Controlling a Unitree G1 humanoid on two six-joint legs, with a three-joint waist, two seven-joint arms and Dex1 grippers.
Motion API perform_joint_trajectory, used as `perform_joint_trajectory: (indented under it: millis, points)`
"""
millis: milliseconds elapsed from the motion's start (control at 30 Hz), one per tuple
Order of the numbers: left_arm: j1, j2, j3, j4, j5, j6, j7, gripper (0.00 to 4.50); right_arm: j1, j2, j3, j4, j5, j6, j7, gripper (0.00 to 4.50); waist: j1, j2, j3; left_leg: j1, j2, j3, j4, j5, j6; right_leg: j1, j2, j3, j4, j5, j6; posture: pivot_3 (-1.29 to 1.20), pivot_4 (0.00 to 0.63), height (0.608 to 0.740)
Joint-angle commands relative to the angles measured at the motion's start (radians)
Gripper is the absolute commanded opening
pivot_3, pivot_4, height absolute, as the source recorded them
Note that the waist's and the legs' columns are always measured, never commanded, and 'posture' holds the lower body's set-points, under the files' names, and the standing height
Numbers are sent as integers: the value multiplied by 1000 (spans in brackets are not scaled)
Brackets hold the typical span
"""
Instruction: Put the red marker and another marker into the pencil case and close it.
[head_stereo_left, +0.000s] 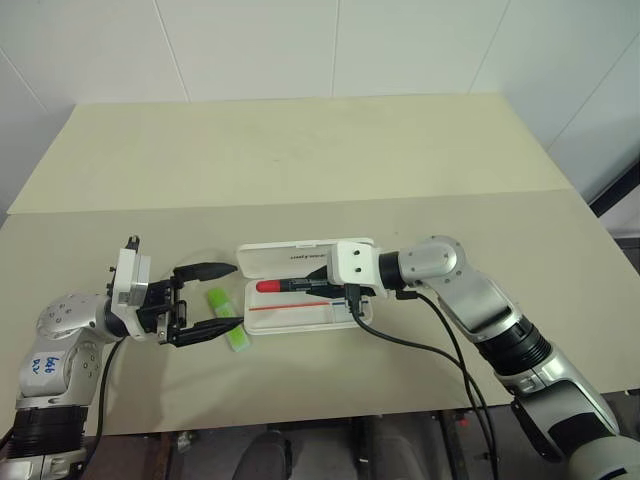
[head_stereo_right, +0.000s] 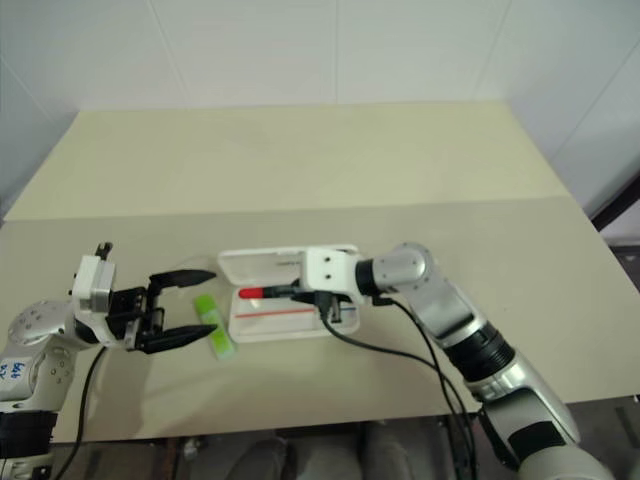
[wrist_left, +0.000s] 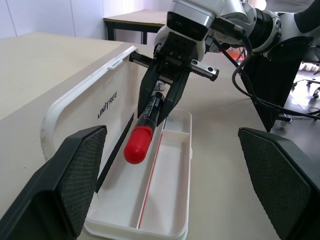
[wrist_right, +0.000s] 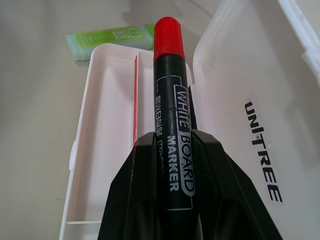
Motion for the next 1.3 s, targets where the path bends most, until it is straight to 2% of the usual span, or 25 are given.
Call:
perform_joint_trajectory:
  millis: [33,467,600,767,1000,1300]
  points:
    - [-14,-2,5,-22,-12,-18,-1,4500,-8,7,-21,-44,6,-3,9,604,0,0,0,0,0,0,0,0,0,0,0,0,0,0,0,0,150,740]
    - [-48,-15,-17,9,-1,-39,-6,4500,1,17,-25,-66,9,29,0,604,0,0,0,0,0,0,0,0,0,0,0,0,0,0,0,0,150,740]
    - [-59,-18,-23,17,-1,-44,-7,4500,1,24,-28,-62,6,23,-6,1921,0,0,0,0,0,0,0,0,0,0,0,0,0,0,0,0,150,740]
    - [-72,-19,-32,27,-3,-48,-10,4500,2,32,-31,-56,1,22,-18,3782,0,0,0,0,0,0,0,0,0,0,0,0,0,0,0,0,150,740]
    - [-91,-21,-40,38,-8,-47,-17,4500,9,26,-39,-102,15,53,-21,3782,0,0,0,0,0,0,0,0,0,0,0,0,0,0,0,0,150,740]
    - [-91,-28,-46,34,-12,-34,-19,4500,110,-19,-88,-334,106,236,-26,3782,2,0,0,0,0,0,0,0,0,0,0,0,0,0,0,0,150,740]
